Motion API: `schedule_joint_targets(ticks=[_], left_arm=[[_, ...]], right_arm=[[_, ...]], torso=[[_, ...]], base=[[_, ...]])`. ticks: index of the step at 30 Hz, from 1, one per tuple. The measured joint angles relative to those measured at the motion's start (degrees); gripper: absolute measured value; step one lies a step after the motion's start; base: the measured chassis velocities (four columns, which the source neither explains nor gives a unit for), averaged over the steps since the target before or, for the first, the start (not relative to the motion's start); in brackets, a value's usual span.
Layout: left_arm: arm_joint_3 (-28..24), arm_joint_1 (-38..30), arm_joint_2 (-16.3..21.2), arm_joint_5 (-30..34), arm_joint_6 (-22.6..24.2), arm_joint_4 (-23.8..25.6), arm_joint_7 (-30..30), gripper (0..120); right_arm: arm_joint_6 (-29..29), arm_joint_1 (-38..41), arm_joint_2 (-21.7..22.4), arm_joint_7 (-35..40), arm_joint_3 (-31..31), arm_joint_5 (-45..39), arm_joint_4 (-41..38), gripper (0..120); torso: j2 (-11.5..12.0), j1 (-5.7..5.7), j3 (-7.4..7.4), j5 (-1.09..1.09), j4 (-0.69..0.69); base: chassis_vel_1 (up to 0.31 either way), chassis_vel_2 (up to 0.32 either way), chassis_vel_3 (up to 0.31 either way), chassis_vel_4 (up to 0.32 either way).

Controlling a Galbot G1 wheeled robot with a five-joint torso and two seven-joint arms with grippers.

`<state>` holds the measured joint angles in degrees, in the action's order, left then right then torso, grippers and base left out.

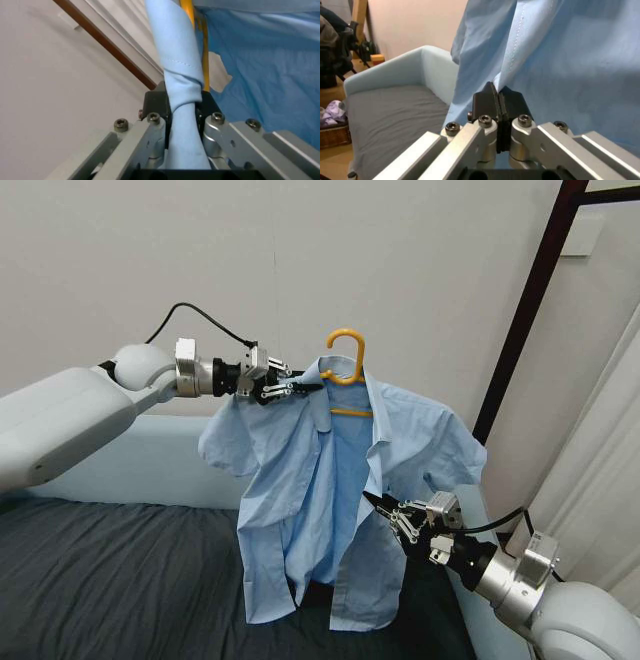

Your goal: Pick up the clothes from the sofa and hang them on the clothes hanger.

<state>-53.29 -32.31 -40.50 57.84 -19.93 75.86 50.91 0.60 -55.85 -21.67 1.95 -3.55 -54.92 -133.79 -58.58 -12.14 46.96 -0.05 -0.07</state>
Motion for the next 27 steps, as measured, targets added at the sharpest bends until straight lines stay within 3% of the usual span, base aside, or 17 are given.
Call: schedule_joint_targets(ticks=[8, 19, 22, 27], left_arm=[[0.0, 0.2, 1.6, 0.9, 1.4, 3.9, -2.1, 8], [0.9, 3.0, 2.2, 4.4, 2.8, 4.1, -3.2, 8], [0.8, 1.8, 2.8, 4.8, 2.4, 2.2, -1.3, 8], [0.3, 0.1, 3.2, 4.0, 0.5, -0.6, 1.7, 8]], right_arm=[[-2.2, -0.2, 0.4, 3.3, 0.7, -0.4, -0.8, 2], [-4.5, -1.9, 0.7, 11.9, 0.6, 5.7, -4.5, 41], [-4.7, -3.3, 0.8, 12.8, 0.5, 11.1, -4.9, 55], [-5.6, -3.1, 0.9, 13.5, -0.6, 11.3, -5.4, 68]], torso=[[0.0, 0.0, 0.0, 0.01, -0.01], [0.0, 0.0, 0.0, -0.01, -0.02], [0.0, 0.0, 0.0, 0.0, 0.0], [0.0, 0.0, 0.0, 0.0, -0.01]], base=[[0.0, 0.0, 0.0, 0.0], [0.0, 0.0, 0.0, 0.0], [0.0, 0.0, 0.0, 0.0], [0.0, 0.0, 0.0, 0.0]])
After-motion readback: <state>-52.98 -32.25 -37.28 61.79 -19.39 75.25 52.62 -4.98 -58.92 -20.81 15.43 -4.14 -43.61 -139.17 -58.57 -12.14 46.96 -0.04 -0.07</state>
